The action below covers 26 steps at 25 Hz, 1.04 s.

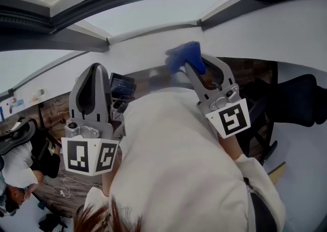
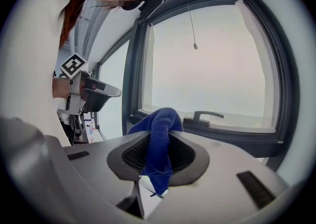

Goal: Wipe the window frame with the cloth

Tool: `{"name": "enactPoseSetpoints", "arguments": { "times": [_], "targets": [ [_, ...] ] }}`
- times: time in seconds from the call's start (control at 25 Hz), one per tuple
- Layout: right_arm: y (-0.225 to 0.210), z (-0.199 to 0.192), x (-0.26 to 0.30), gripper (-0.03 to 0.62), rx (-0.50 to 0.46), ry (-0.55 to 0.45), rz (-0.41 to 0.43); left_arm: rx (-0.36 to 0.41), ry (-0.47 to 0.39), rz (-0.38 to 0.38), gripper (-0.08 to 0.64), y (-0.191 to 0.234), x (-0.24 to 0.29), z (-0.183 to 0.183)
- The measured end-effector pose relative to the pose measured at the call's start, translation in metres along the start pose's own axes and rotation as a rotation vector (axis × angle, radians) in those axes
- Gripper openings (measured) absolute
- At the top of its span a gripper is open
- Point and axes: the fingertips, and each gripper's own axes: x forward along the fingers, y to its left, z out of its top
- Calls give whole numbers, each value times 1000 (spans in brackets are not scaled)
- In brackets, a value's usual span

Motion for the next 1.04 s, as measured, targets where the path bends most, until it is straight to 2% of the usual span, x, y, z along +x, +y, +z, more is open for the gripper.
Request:
{"name": "enactPoseSetpoints", "arguments": {
  "times": [1.04],
  "targets": [
    [-1, 5, 1, 86, -8, 19, 14, -8, -4, 10, 9, -1, -4, -1]
  ]
}}
